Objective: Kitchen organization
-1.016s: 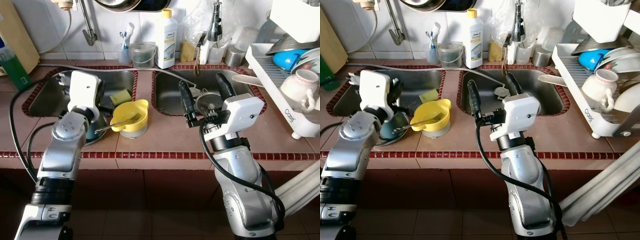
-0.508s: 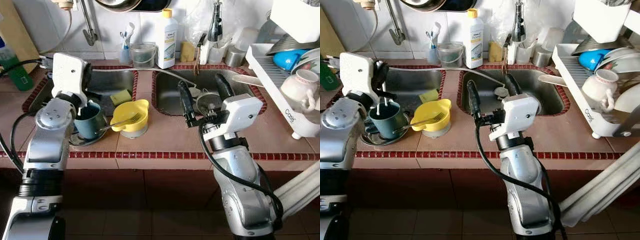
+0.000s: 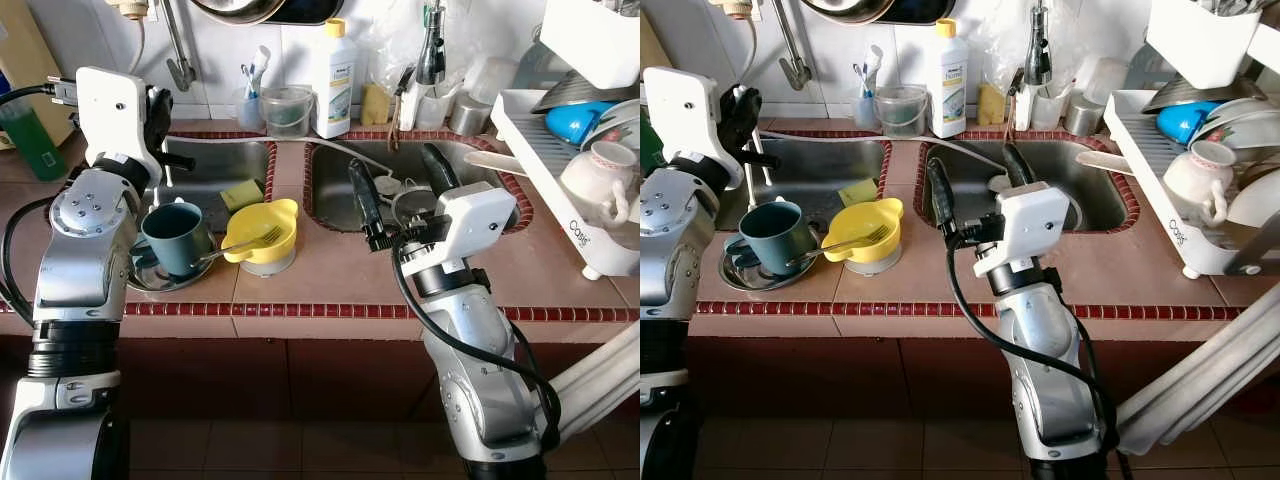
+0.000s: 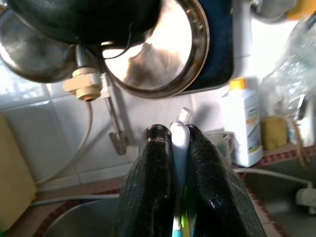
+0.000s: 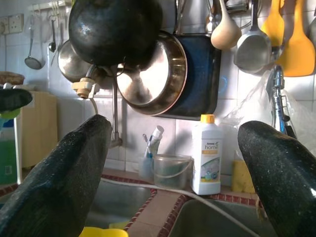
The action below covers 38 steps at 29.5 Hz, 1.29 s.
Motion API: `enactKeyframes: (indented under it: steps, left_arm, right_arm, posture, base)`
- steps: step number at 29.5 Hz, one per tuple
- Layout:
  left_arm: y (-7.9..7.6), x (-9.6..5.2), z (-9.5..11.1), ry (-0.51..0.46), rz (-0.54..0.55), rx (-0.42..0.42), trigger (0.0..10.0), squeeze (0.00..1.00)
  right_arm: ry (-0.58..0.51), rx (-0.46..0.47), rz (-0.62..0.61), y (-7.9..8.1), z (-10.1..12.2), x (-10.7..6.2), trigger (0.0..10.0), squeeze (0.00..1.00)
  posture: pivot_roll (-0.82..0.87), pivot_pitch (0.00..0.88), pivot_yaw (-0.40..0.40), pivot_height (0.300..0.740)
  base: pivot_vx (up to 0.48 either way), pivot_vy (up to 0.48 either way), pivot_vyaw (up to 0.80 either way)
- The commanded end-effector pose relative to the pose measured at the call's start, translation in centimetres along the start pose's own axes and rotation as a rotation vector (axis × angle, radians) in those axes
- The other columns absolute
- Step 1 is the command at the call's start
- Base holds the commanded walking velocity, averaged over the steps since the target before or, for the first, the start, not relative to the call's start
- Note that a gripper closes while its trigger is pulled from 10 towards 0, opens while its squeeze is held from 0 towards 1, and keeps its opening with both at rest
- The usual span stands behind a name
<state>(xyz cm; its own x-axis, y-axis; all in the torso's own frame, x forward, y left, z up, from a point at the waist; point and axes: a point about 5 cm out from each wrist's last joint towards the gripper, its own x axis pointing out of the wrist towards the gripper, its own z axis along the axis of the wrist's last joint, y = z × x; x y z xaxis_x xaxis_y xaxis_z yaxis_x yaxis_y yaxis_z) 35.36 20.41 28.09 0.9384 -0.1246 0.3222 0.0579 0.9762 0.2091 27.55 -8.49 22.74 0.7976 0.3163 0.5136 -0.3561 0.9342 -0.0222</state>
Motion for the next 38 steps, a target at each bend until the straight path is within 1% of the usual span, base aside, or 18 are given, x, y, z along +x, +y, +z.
enactKeyframes:
  steps: [1, 4, 5, 7, 8, 10, 12, 13, 15, 19, 21, 22, 24, 27, 29, 31, 38]
  left_arm:
    - [-0.1, 0.4, 1.1, -0.051, -0.015, -0.004, 10.0, 0.0]
    - [-0.5, 0.5, 1.2, -0.064, -0.031, -0.013, 10.0, 0.0]
    - [-0.9, 0.6, 1.5, -0.091, -0.049, -0.027, 10.0, 0.0]
    - [-1.1, 0.7, 1.6, -0.102, -0.055, -0.032, 10.0, 0.0]
    - [-1.6, 0.8, 2.0, -0.134, -0.075, -0.045, 10.0, 0.0]
    - [-1.8, 0.9, 2.0, -0.139, -0.079, -0.048, 10.0, 0.0]
    - [-2.0, 1.0, 1.8, -0.138, -0.083, -0.051, 10.0, 0.0]
    - [-2.5, 1.0, 1.5, -0.139, -0.093, -0.067, 10.0, 0.0]
    - [-2.5, 1.0, 1.5, -0.139, -0.093, -0.067, 10.0, 0.0]
    - [-3.0, 1.0, 1.1, -0.141, -0.102, -0.083, 10.0, 0.0]
    - [-4.0, 0.8, 0.5, -0.143, -0.127, -0.097, 10.0, 0.0]
    - [-4.0, 0.8, 0.5, -0.143, -0.127, -0.097, 10.0, 0.0]
    - [-4.9, 0.9, 0.2, -0.144, -0.157, -0.12, 10.0, 0.0]
    - [-4.9, 0.9, 0.2, -0.144, -0.157, -0.12, 10.0, 0.0]
    - [-5.3, 1.3, 0.0, -0.133, -0.184, -0.154, 10.0, 0.0]
    - [-5.4, 1.4, -0.2, -0.122, -0.187, -0.163, 10.0, 0.0]
    - [-5.2, 1.6, -0.8, -0.101, -0.173, -0.19, 10.0, 0.0]
  right_arm:
    - [-0.025, -0.011, 0.002, -0.3, 0.4, 0.2, 10.0, 0.0]
    - [-0.028, -0.025, 0.001, -0.6, 0.5, 0.3, 10.0, 0.0]
    - [-0.031, -0.038, -0.001, -1.0, 0.6, 0.3, 10.0, 0.0]
    - [-0.032, -0.042, -0.002, -1.1, 0.6, 0.3, 10.0, 0.0]
    - [-0.036, -0.062, -0.012, -1.6, 0.7, 0.3, 10.0, 0.0]
    - [-0.037, -0.068, -0.014, -1.7, 0.8, 0.3, 10.0, 0.0]
    - [-0.038, -0.072, -0.016, -1.9, 0.8, 0.3, 10.0, 0.0]
    - [-0.038, -0.075, -0.016, -1.9, 0.8, 0.2, 10.0, 0.0]
    - [-0.038, -0.075, -0.016, -1.9, 0.8, 0.2, 10.0, 0.0]
    - [-0.034, -0.077, -0.016, -1.9, 0.7, 0.0, 10.0, 0.0]
    - [-0.03, -0.078, -0.014, -1.9, 0.6, -0.1, 10.0, 0.0]
    - [-0.03, -0.078, -0.014, -1.9, 0.6, -0.1, 10.0, 0.0]
    - [-0.029, -0.084, -0.016, -2.0, 0.6, -0.1, 10.0, 0.0]
    - [-0.029, -0.084, -0.016, -2.0, 0.6, -0.1, 10.0, 0.0]
    - [-0.032, -0.093, -0.023, -2.3, 0.7, 0.1, 10.0, 0.0]
    - [-0.034, -0.096, -0.026, -2.4, 0.8, 0.0, 10.0, 0.0]
    - [-0.028, -0.097, -0.027, -2.4, 0.7, -0.2, 10.0, 0.0]
  posture:
    - [-0.21, 0.0, 0.024, 0.74]
    - [-0.22, 0.0, 0.025, 0.74]
    - [-0.22, 0.0, 0.027, 0.74]
    - [-0.22, 0.0, 0.027, 0.74]
    - [-0.23, 0.0, 0.031, 0.74]
    - [-0.23, 0.0, 0.031, 0.74]
    - [-0.24, 0.0, 0.034, 0.74]
    - [-0.24, 0.0, 0.037, 0.74]
    - [-0.24, 0.0, 0.037, 0.74]
    - [-0.24, 0.0, 0.04, 0.74]
    - [-0.24, 0.0, 0.044, 0.74]
    - [-0.24, 0.0, 0.044, 0.74]
    - [-0.25, 0.0, 0.049, 0.74]
    - [-0.25, 0.0, 0.049, 0.74]
    - [-0.26, 0.0, 0.053, 0.74]
    - [-0.26, 0.0, 0.054, 0.74]
    - [-0.27, 0.0, 0.053, 0.74]
  base:
    - [0.0, 0.0, 0.0]
    - [0.0, 0.0, 0.0]
    - [0.0, 0.0, 0.0]
    - [0.0, 0.0, 0.0]
    - [0.0, 0.0, 0.0]
    - [0.0, 0.0, 0.0]
    - [0.0, 0.0, 0.0]
    - [0.0, 0.0, 0.0]
    - [0.0, 0.0, 0.0]
    - [0.0, 0.0, 0.0]
    - [0.0, 0.0, 0.0]
    - [0.0, 0.0, 0.0]
    - [0.0, 0.0, 0.0]
    - [0.0, 0.0, 0.0]
    - [0.0, 0.0, 0.0]
    - [0.0, 0.0, 0.0]
    - [0.0, 0.0, 0.0]
